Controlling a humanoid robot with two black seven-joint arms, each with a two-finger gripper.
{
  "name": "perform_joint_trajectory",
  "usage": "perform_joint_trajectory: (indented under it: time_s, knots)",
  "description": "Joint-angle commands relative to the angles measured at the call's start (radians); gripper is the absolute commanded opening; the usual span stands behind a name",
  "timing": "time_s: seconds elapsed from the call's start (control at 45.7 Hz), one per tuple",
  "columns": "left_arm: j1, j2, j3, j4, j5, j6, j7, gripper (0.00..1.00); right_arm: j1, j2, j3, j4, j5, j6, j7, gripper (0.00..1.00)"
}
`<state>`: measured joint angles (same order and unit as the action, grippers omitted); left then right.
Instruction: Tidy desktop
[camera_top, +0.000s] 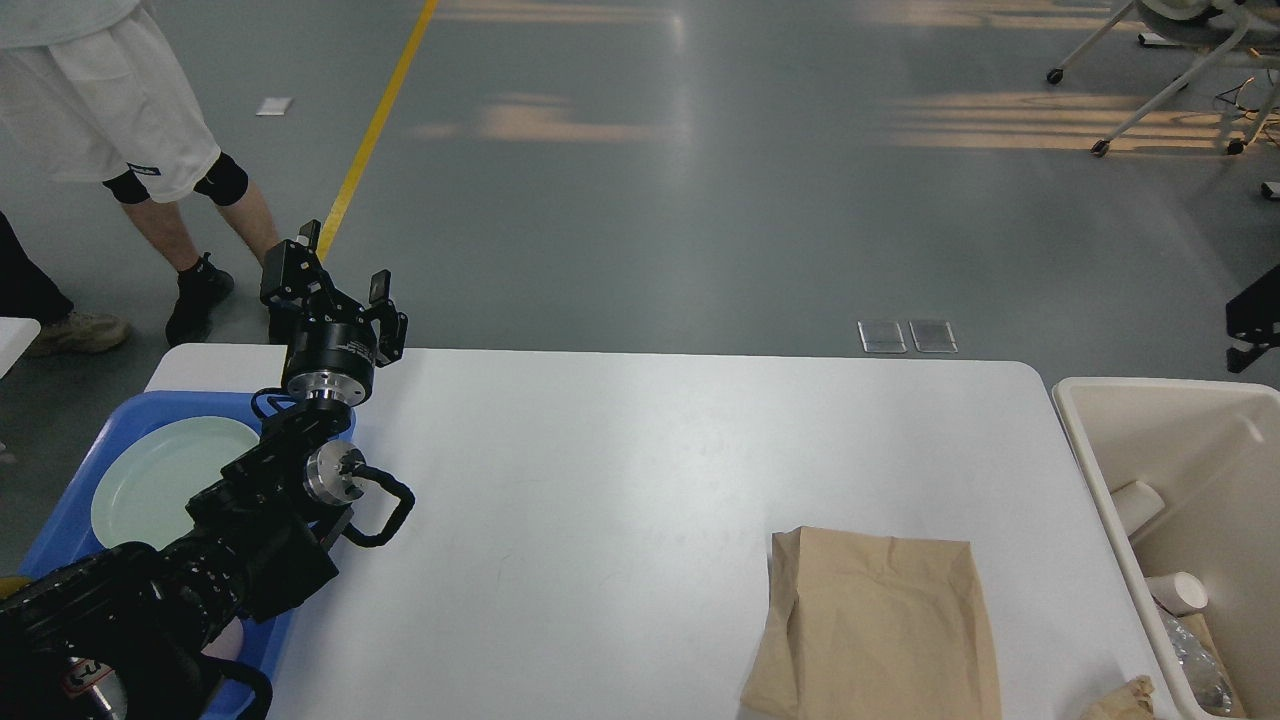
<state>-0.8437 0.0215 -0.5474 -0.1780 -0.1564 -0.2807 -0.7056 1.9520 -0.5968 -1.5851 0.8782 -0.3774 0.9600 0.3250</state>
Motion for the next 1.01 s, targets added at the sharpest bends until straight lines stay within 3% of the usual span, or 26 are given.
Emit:
perform_joint_trajectory:
  time_s: [0.0,0.372,0.591,0.984]
  knots:
    - [0.000,0.000,0.000,0.000,0.000,0.000,0.000,0.96,-0.036,-0.043,-0.001,0.018,-0.001,0.000,0.000,1.00]
    - [0.002,0.000,0.001,0.000,0.000,0.000,0.000,0.96,-0.264,-0.182,0.031,0.013,-0.003,0.000,0.000,1.00]
    - [0.000,0.000,0.000,0.000,0.000,0.000,0.000,0.96,-0.447,-0.242,0.177,0.008,0.012,0.000,0.002,1.00]
    - [0.000,0.000,0.000,0.000,0.000,0.000,0.000,0.96,-0.585,-0.248,0.270,-0.002,0.067,0.000,0.002,1.00]
